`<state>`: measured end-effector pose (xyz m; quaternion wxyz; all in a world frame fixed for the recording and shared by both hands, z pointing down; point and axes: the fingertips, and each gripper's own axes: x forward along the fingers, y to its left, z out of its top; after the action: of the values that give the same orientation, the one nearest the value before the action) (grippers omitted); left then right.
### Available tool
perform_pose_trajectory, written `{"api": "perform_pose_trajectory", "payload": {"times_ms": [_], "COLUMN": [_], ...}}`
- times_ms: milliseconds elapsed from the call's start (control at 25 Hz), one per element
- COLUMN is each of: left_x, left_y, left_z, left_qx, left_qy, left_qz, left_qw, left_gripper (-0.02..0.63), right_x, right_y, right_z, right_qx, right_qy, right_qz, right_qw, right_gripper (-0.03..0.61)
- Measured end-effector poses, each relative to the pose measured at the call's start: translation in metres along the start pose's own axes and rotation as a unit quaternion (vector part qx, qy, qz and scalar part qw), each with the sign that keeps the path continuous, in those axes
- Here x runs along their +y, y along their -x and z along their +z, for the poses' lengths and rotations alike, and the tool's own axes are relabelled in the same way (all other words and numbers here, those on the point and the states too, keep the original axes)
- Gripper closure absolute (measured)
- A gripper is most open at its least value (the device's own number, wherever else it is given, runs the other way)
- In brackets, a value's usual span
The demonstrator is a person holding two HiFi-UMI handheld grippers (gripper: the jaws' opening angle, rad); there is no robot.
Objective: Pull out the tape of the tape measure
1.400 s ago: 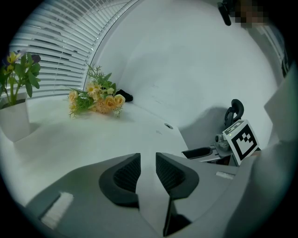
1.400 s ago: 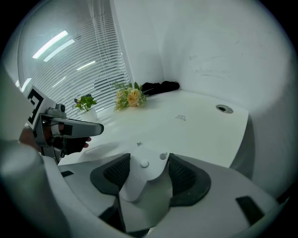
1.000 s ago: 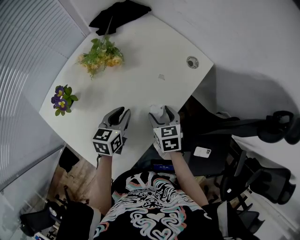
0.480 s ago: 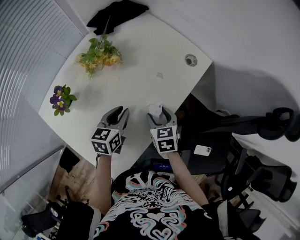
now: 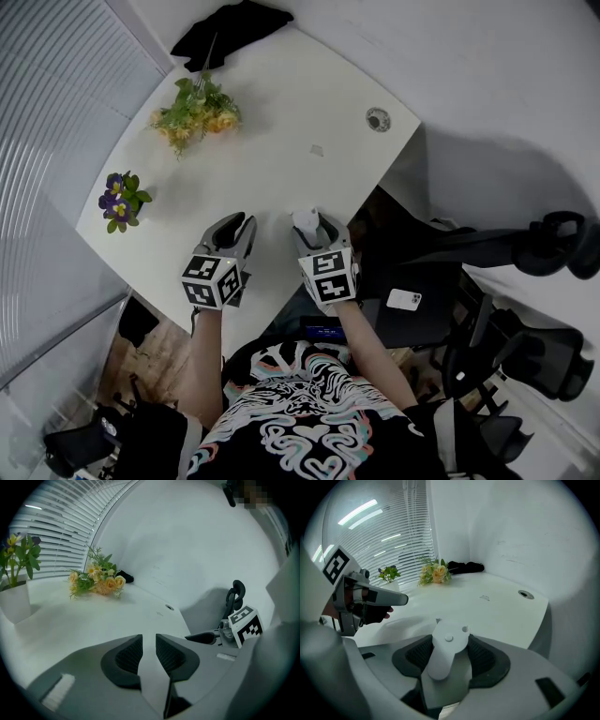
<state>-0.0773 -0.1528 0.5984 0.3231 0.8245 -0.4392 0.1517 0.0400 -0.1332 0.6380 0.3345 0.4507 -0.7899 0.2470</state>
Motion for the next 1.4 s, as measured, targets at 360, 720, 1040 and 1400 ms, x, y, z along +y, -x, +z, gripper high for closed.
{"api": "perform_pose_trajectory", "payload": {"times_ms": [360, 720, 1040, 1400], "left_x": [-0.004, -0.013, -0.032, -0.061], "left_y": [-0.003, -0.002, 0.007, 0.023], "left_z": [0.002, 0.010, 0.022, 0.032], "left_qx": [-0.001, -0.014, -0.041, -0.066], "left_qy": [-0.002, -0.001, -0.006, -0.034], "left_qz": [-0.009, -0.019, -0.046, -0.083], "left_qw": [1.0000, 0.9997, 0.9981, 0.9938], "left_gripper": [0.525, 0.525, 0.525, 0.525], "right_x": [-0.007, -0.006, -0.003, 0.010], "right_y": [0.006, 0.019, 0.041, 0.073], "right_z": [0.007, 0.015, 0.027, 0.041], "right_qx": [0.000, -0.005, -0.028, -0.037], "right_qy": [-0.058, -0.074, -0.117, -0.147], "right_qz": [0.040, 0.053, 0.066, 0.097], "right_qw": [0.998, 0.996, 0.991, 0.984], "right_gripper": [0.341, 0.341, 0.341, 0.339]}}
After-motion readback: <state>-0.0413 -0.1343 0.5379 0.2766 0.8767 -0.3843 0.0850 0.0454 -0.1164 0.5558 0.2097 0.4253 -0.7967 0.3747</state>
